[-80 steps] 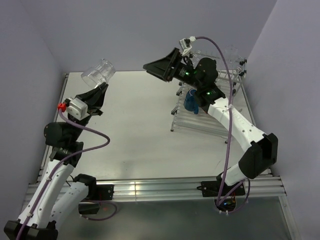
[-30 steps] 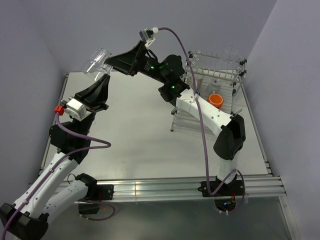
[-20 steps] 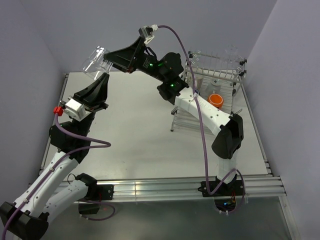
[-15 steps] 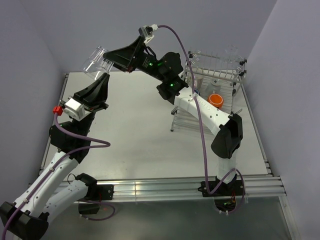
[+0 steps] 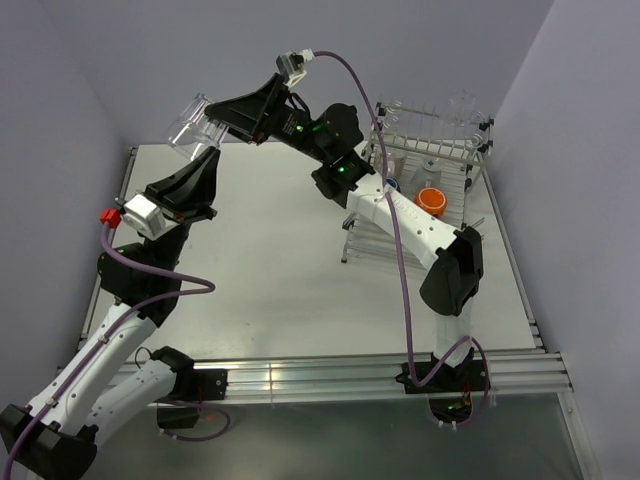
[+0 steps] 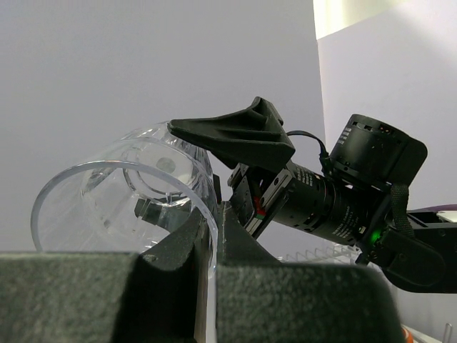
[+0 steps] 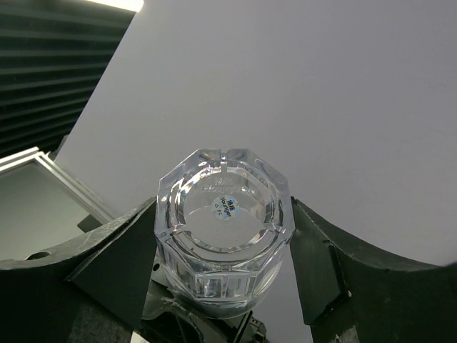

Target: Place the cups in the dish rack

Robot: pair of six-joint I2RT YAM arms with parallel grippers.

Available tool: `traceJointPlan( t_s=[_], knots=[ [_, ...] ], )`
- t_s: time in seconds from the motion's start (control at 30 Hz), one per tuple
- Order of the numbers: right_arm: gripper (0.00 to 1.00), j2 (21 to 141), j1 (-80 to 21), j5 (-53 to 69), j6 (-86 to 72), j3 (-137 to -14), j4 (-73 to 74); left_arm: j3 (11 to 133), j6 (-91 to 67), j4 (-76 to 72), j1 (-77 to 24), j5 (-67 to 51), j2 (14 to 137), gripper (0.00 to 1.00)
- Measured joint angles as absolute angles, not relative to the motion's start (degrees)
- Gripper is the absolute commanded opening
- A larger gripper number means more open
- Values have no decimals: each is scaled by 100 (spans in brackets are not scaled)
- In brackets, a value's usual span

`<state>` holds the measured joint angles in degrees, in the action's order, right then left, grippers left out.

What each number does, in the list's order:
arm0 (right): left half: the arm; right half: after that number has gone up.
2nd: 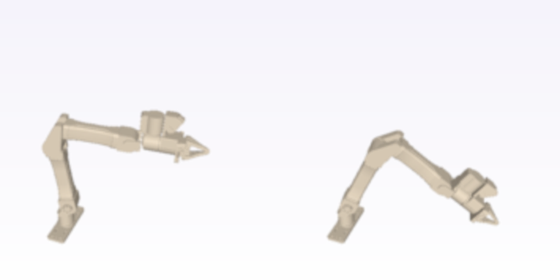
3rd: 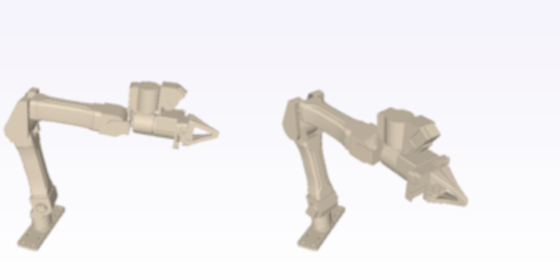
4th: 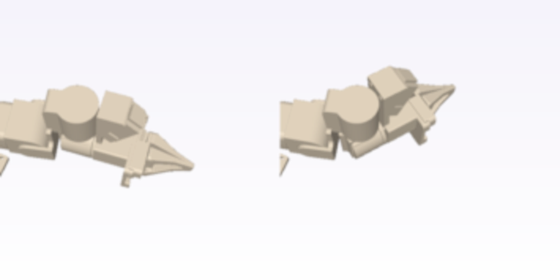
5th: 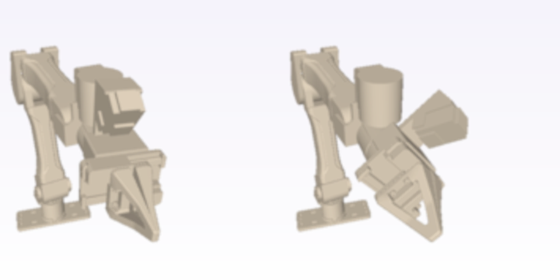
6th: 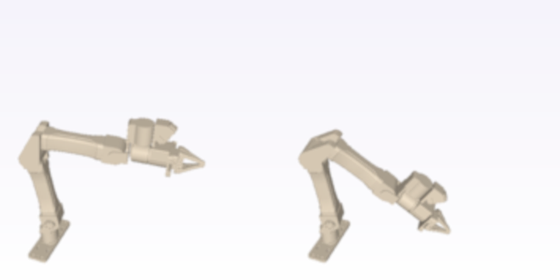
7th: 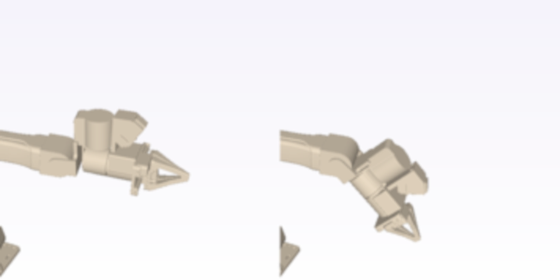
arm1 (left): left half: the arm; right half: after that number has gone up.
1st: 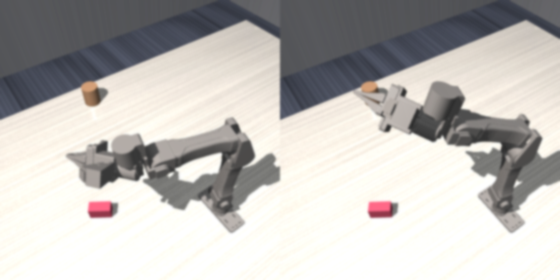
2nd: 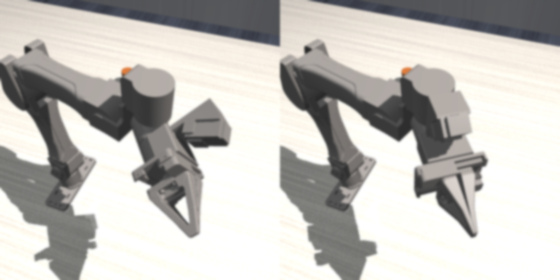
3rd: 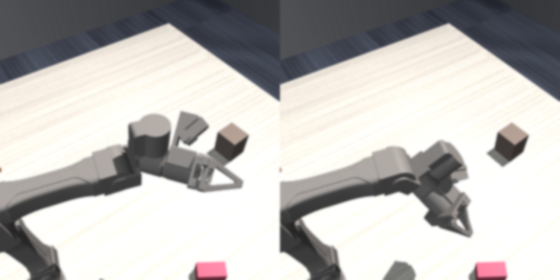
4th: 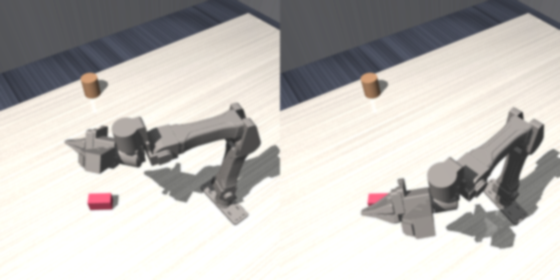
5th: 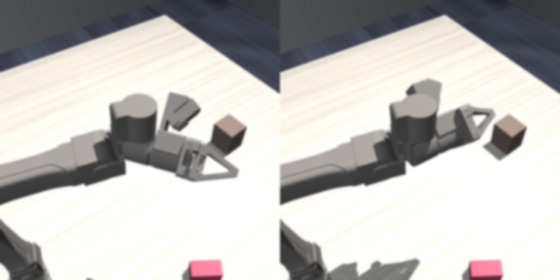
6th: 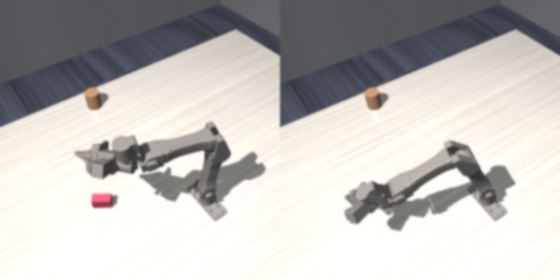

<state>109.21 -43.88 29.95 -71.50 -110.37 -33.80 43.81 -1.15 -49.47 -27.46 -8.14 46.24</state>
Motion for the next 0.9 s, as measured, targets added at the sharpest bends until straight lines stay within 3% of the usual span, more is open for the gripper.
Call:
traceJointPlan(
  t_s=[0.1, 0.17, 0.23, 0.27, 0.37, 0.47, 0.7, 0.8, 0.9],
  knots=[
    [48, 10921, -4388, 3000, -7150, -11037, -3380, 4381, -121, -4943, -2746, -819, 4622, 18],
    [39, 10921, -4383, 3009, -7148, -11037, -3378, 4381, -117, -4939, -2746, -845, 4619, 35],
    [31, 10921, -4377, 3004, -7129, -11037, -3365, 4381, -108, -4901, -2749, -915, 4598, 41],
    [18, 10921, -4362, 3004, -7113, -11037, -3352, 4381, -115, -4886, -2749, -934, 4582, 43],
    [5, 10921, -4342, 3002, -7105, -11037, -3332, 4381, -113, -4869, -2749, -972, 4532, 48],
    [0, 10921, -4289, 3004, -7087, -11024, -3334, 4381, -115, -4842, -2749, -980, 4477, 51],
    [0, 10895, -4038, 3046, -6954, -10936, -3304, 4338, -78, -4324, -2749, -978, 4185, 58],
    [0, 10822, -3765, 3041, -6770, -10818, -3118, 4296, 89, -3900, -2749, -967, 3900, 64],
    [0, 10689, -3420, 2961, -6351, -10724, -2593, 4309, 213, -3310, -2749, -847, 3607, 79]
  ],
)
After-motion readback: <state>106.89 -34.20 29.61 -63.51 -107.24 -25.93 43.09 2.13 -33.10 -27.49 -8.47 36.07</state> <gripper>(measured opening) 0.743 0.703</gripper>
